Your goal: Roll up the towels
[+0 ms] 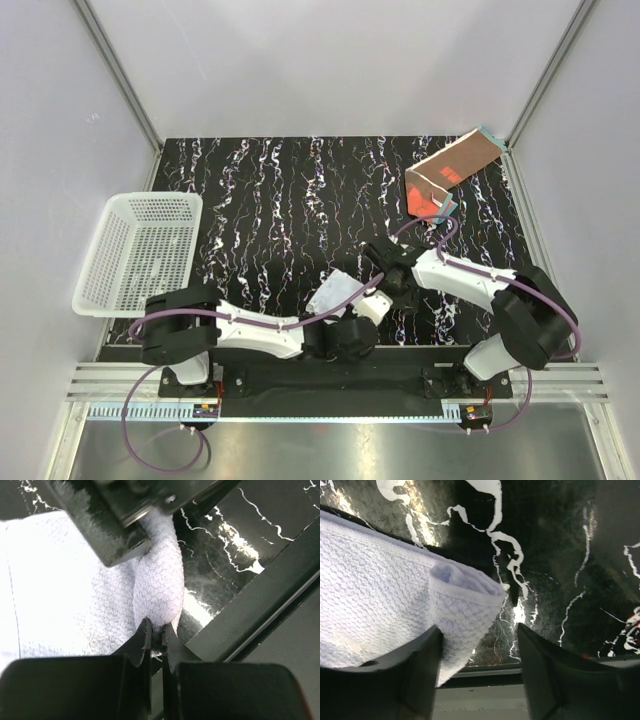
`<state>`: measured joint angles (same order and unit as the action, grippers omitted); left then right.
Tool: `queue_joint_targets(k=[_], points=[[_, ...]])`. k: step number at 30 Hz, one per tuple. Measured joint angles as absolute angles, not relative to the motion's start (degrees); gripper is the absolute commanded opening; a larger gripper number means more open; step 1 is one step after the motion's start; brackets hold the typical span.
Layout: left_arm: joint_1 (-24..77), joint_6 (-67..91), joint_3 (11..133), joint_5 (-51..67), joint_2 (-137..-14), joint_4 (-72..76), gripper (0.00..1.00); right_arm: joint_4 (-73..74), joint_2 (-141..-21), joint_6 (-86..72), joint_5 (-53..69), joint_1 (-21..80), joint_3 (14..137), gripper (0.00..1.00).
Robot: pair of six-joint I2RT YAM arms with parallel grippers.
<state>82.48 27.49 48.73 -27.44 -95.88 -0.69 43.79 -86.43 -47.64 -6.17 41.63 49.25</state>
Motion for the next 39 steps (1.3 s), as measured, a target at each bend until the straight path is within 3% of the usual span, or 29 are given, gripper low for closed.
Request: queue_joint_targets(k=[7, 17, 27, 33, 39], points=[[81.10, 29.04, 44.93, -25.85, -92.03, -0.78, 0.00, 46.39, -82.00, -48.29, -8.08, 38.70, 51.88, 0.85], [75.22, 32.23, 37.58, -18.48, -86.52, 4.73, 0.00, 43.92, -70.24, -48.25, -9.32, 29.56, 54.41, 0.82], [59.81, 44.12, 22.57, 2.07, -82.28, 26.74, 0.00, 25.87, -53.84, -50.89, 3.31, 29.56, 32.77, 0.75], [53.49, 55.79, 13.58, 12.88, -90.06, 50.74, 0.00, 6.35, -57.04, -53.84, 12.73, 29.87, 19.57, 0.72], [51.40, 62.72, 9.08, 16.40, -96.75, 66.06, 0.00, -6.04, -63.16, -55.35, 15.42, 30.44, 15.49, 0.67]])
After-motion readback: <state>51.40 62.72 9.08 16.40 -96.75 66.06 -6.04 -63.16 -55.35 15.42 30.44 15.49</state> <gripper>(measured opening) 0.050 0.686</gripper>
